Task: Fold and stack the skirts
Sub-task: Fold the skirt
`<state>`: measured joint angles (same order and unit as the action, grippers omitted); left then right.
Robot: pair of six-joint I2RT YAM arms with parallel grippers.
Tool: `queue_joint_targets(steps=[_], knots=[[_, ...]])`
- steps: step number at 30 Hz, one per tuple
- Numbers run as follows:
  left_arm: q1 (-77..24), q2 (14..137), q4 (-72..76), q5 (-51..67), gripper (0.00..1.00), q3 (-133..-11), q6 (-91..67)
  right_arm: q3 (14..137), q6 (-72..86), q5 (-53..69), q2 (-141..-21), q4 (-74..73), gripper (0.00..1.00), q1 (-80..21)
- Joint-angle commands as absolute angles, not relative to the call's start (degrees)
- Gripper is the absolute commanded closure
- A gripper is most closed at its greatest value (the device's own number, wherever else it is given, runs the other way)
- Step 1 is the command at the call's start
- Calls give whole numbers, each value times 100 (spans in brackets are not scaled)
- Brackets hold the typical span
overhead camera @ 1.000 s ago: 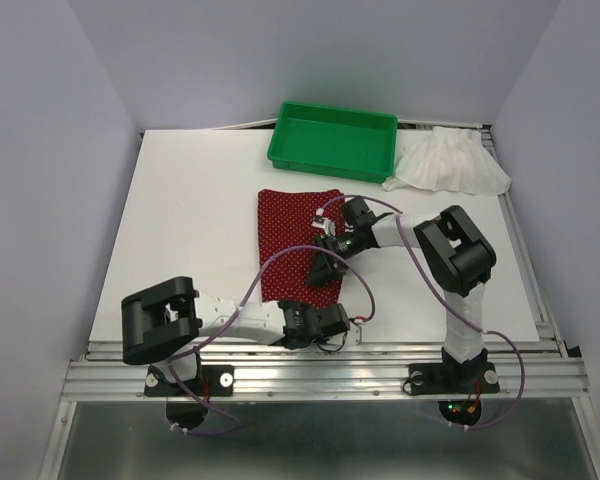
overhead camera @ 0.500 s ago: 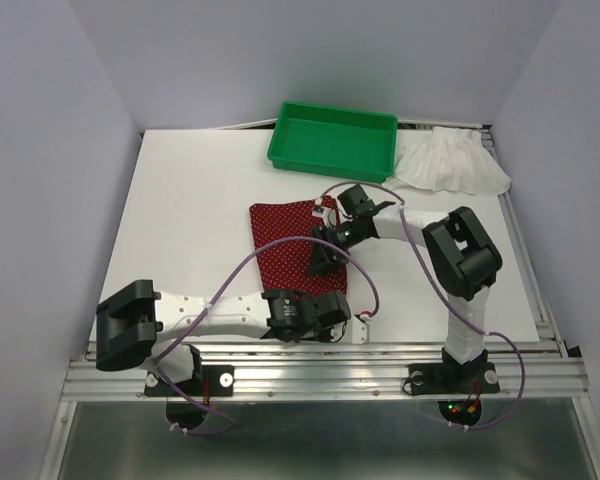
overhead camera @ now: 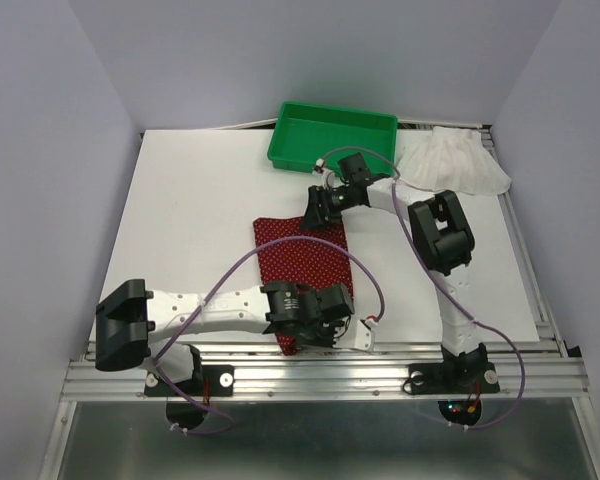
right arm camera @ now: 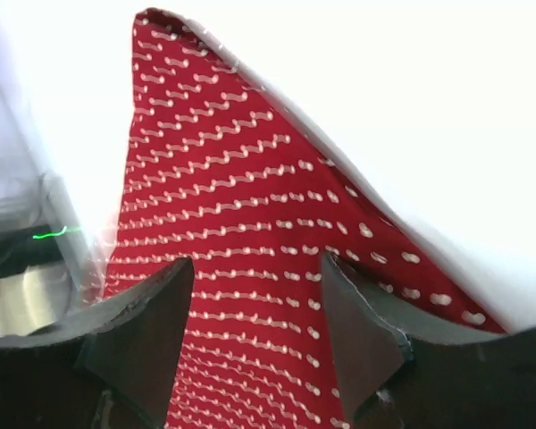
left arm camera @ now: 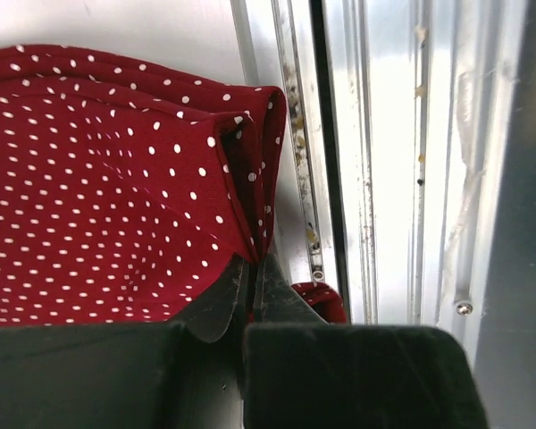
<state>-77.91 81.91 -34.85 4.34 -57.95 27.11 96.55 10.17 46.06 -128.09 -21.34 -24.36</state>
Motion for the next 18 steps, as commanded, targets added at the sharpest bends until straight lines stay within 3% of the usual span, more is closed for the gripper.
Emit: queue_joint_targets(steps=[1, 8, 18], knots=[[-7761, 7998, -3866, 852, 100, -6397, 3066, 9817, 844, 4386, -13314, -2250, 36, -2698], [-7191, 8094, -4227, 765, 100, -6995, 3891, 9239, 528, 4596, -13421, -2329, 49, -2821], [-5582, 8745, -3904, 396, 100, -7612, 5360, 8649, 273, 4825, -13096, -2373, 55, -2874]])
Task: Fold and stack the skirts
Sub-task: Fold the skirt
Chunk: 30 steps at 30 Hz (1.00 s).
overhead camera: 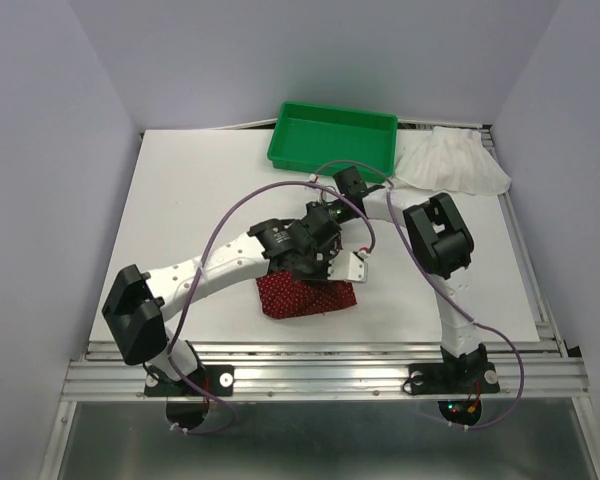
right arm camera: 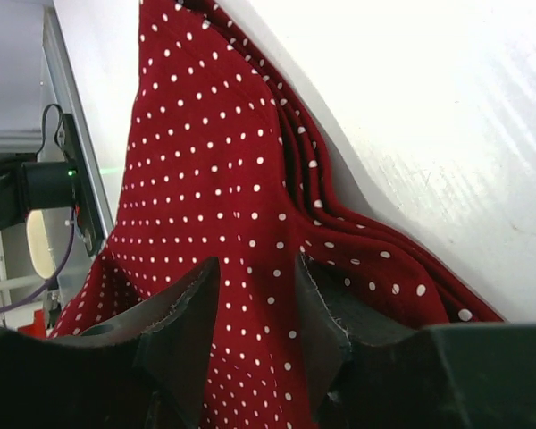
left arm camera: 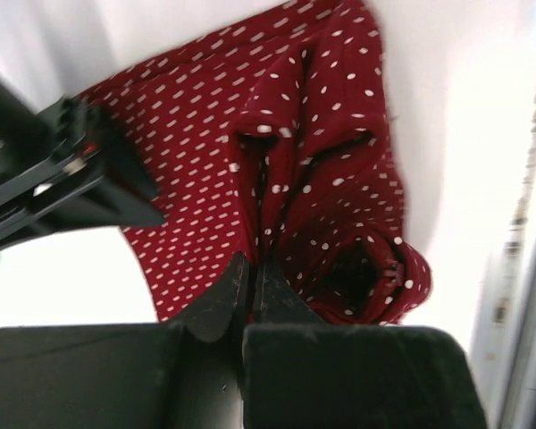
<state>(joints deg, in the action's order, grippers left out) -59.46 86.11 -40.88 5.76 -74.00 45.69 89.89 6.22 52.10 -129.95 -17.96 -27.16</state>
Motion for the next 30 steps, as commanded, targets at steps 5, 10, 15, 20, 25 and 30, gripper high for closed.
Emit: queue_joint_targets(steps=[5, 10, 15, 20, 25, 30], knots=[[-5046, 9035, -3376, 334, 100, -7445, 6001, 8605, 211, 4869, -12990, -2408, 56, -2874], [-4615, 9245, -2611, 228, 100, -7233, 6363, 8604, 141, 4887, -12973, -2461, 58, -2927], [-4430, 9387, -2321, 229, 100, -7216, 6591, 8604, 132, 4887, -12990, -2478, 58, -2927], [-4324, 9457, -1899, 193, 100, -7067, 6811, 8657, 132, 4904, -13025, -2496, 58, -2927], [-4263, 9589, -1400, 79, 100, -6821, 6847, 8762, 141, 4869, -13052, -2505, 58, -2927], [-4026, 9633, -1090, -307, 81, -6969, 6636, 8859, 132, 4755, -13060, -2575, 58, -2927]])
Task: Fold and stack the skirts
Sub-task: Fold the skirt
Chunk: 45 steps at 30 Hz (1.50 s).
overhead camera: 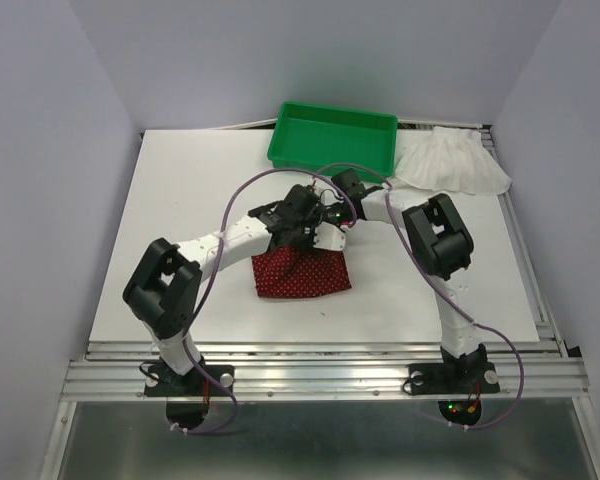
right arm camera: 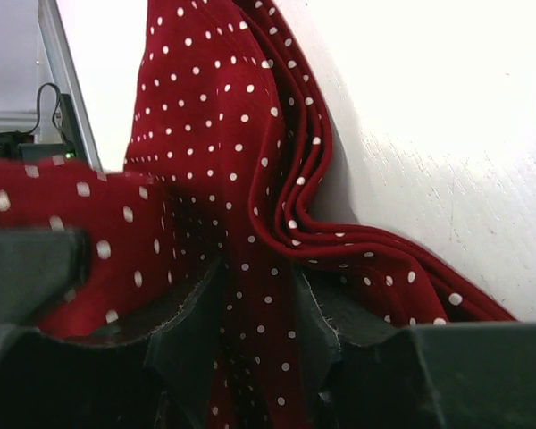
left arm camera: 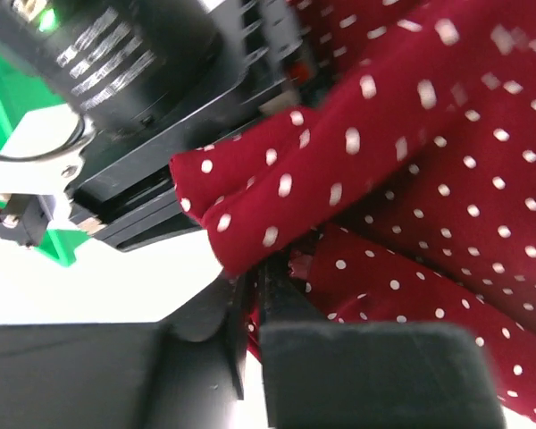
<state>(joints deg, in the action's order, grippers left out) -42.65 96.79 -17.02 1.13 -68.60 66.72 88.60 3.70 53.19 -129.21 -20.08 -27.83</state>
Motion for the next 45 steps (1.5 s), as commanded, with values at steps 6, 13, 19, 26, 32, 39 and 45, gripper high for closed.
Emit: queue_joint_targets(steps=[6, 13, 19, 26, 32, 39, 45], knots=[[-3604, 9300, -712, -808, 62, -7312, 6065, 8938, 263, 4562, -13148, -2593, 58, -2927], [-3296, 8272, -448, -791, 23, -7058, 5134, 9061, 369, 4421, -13070, -2584, 57, -2927], [-2761, 7787, -1595, 348, 8, -7321, 3290, 9202, 483, 4114, -12841, -2601, 55, -2927], [-2276, 7515, -1952, 2457, 18, -6330, 1468, 9413, 756, 3858, -11998, -2601, 45, -2751], [-2268, 7769, -1644, 2724, 19, -5730, 1011, 9326, 879, 3594, -11338, -2610, 34, -2637], [-2276, 8428, -1529, 2462, 20, -6064, 932, 9211, 1318, 4228, -11434, -2461, 27, -2637], [-2303, 8982, -1354, 2233, 27, -6327, 809, 9141, 1433, 3658, -11803, -2311, 28, -2742]])
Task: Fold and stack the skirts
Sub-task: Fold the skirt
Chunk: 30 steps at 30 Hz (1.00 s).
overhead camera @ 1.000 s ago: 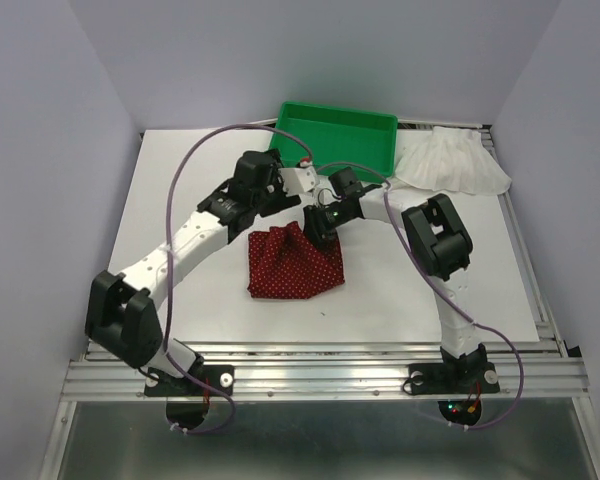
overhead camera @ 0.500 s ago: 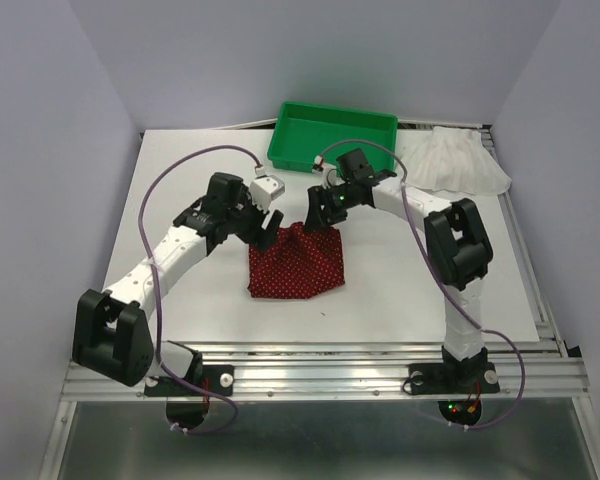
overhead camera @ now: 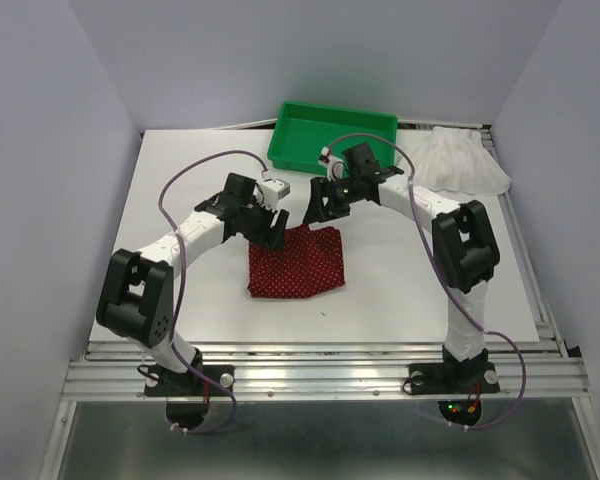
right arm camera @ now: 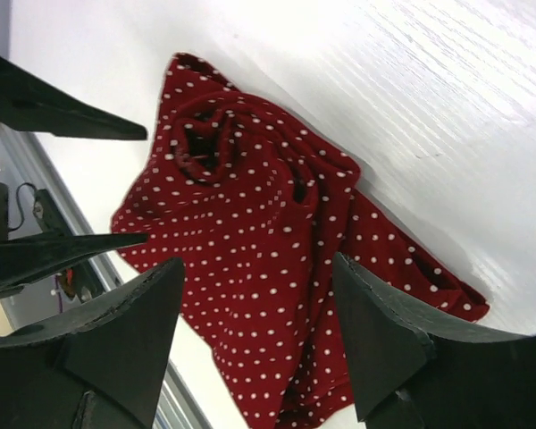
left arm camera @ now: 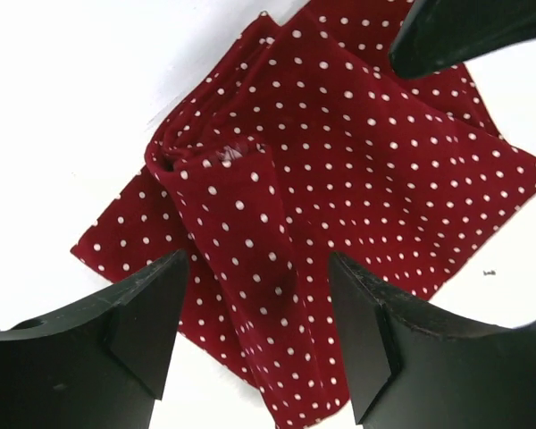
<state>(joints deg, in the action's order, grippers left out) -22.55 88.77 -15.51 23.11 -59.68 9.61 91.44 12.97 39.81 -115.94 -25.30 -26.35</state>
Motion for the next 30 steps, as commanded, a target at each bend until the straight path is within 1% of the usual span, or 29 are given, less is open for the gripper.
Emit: queue_joint_targets(steps=[1, 7, 8, 11, 12, 13, 14, 15, 16, 17, 18, 19, 22, 23, 25, 30], knots=[[-2303, 9061, -1336, 2250, 27, -6337, 809, 9123, 1398, 3595, -11821, -2312, 28, -2742], [-2329, 9132, -1248, 2276, 28, -6328, 817, 9062, 1328, 3533, -12049, -2338, 28, -2856], [-2329, 9149, -1239, 2250, 30, -6319, 826, 9062, 1318, 3525, -12076, -2338, 30, -2909], [-2320, 9202, -1257, 2154, 44, -6337, 800, 9035, 1318, 3568, -12155, -2294, 49, -2909], [-2303, 9202, -1257, 2179, 52, -6337, 800, 9026, 1310, 3577, -12155, -2294, 57, -2909], [-2277, 9141, -1266, 2180, 55, -6302, 791, 8974, 1275, 3595, -12120, -2303, 61, -2909], [-2276, 9106, -1274, 2162, 64, -6276, 791, 8930, 1248, 3595, -12016, -2303, 64, -2909], [-2276, 9071, -1301, 2153, 67, -6232, 808, 8895, 1213, 3595, -11962, -2303, 70, -2909], [-2268, 9001, -1309, 2066, 79, -6214, 817, 8825, 1204, 3595, -11840, -2303, 74, -2909], [-2259, 8957, -1318, 2005, 86, -6196, 826, 8824, 1195, 3569, -11839, -2311, 78, -2909], [-2241, 8913, -1318, 1917, 93, -6135, 835, 8746, 1187, 3507, -11700, -2320, 83, -2909], [-2180, 8869, -1301, 1838, 99, -6117, 809, 8710, 1169, 3489, -11637, -2355, 86, -2909], [-2083, 8719, -1248, 1609, 100, -6003, 826, 8535, 1160, 3393, -11365, -2408, 93, -2909], [-2022, 8675, -1239, 1591, 100, -5986, 844, 8482, 1143, 3349, -11312, -2417, 97, -2909], [-1995, 8666, -1213, 1512, 100, -5941, 861, 8332, 1108, 3252, -11145, -2461, 99, -2909], [-1925, 8718, -1046, 1266, 100, -5827, 888, 8157, 897, 2954, -10951, -2549, 99, -2856]])
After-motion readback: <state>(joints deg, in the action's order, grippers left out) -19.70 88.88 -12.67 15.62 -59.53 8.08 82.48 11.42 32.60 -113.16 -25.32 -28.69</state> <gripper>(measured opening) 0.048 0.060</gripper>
